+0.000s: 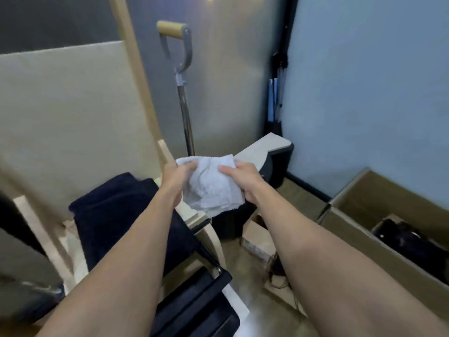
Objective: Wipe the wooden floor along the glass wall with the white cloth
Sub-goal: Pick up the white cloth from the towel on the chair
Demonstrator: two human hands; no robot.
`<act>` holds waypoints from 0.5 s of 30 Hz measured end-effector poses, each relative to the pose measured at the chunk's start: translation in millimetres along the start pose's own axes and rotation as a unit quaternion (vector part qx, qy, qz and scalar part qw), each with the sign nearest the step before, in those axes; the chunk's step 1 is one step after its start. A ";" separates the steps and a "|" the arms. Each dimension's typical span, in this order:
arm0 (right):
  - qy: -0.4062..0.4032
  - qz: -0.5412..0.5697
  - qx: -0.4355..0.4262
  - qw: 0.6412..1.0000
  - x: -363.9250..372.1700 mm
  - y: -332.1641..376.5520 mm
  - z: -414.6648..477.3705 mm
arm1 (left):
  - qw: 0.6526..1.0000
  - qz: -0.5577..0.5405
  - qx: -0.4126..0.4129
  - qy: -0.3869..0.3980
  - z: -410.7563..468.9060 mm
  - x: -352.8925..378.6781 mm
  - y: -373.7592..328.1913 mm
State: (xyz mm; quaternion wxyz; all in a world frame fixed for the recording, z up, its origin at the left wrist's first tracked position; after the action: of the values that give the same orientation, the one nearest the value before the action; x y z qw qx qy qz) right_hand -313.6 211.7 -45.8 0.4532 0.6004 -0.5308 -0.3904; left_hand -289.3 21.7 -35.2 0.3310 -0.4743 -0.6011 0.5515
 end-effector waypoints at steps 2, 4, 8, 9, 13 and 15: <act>-0.065 0.044 -0.024 0.997 -56.8 9.5 -27.8 | 0.998 -0.006 0.044 0.041 -20.7 50.4 -24.9; -0.114 0.064 -0.046 0.990 -112.9 19.8 -62.0 | 0.993 0.011 0.091 0.076 -47.7 103.8 -48.3; -0.230 0.041 -0.102 0.967 -232.8 35.5 -146.9 | 0.966 0.077 0.205 0.138 -119.0 221.9 -95.6; -0.262 0.037 -0.116 0.957 -263.3 36.5 -172.4 | 0.953 0.109 0.244 0.143 -142.7 250.7 -106.4; -0.359 0.050 -0.167 0.917 -383.6 27.6 -279.1 | 0.909 0.152 0.352 0.166 -249.6 363.6 -129.8; -0.401 0.051 -0.181 0.896 -438.0 17.9 -333.6 | 0.919 0.128 0.325 0.183 -303.8 417.6 -126.3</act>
State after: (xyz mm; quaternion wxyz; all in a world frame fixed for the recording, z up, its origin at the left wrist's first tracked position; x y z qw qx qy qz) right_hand -59.5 688.7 60.8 0.3221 0.2720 -0.6177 -0.6638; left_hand -173.6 525.6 88.3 0.4975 -0.5065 -0.2515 0.6578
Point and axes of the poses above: each hand's wrist, its own z-axis towards the middle knuckle, its own x-axis out of the palm, y = z × x, the point moved 8 cm from there along z, towards the middle knuckle, and after that the axes turned 4 degrees about z, right-handed, at the moved point
